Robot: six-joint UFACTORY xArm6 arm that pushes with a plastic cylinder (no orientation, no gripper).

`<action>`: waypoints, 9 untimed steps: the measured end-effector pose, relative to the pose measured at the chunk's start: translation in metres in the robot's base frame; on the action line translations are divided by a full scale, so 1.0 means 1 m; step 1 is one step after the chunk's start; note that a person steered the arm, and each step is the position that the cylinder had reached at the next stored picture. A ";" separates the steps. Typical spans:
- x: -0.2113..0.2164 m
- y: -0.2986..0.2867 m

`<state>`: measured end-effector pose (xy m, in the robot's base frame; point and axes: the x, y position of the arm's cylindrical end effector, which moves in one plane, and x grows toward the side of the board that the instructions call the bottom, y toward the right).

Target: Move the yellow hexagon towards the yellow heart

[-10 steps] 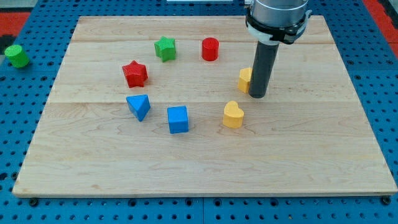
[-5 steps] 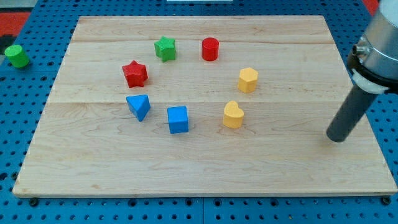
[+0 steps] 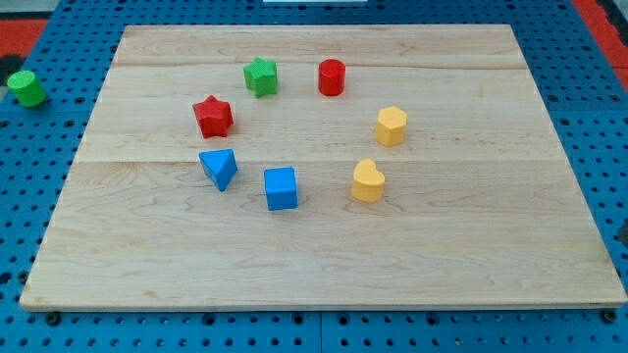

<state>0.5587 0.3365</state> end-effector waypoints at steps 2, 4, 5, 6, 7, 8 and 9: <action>-0.066 -0.051; -0.130 -0.128; -0.183 -0.141; -0.213 -0.199; -0.214 -0.215; -0.205 -0.222; -0.194 -0.230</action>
<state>0.3643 0.1065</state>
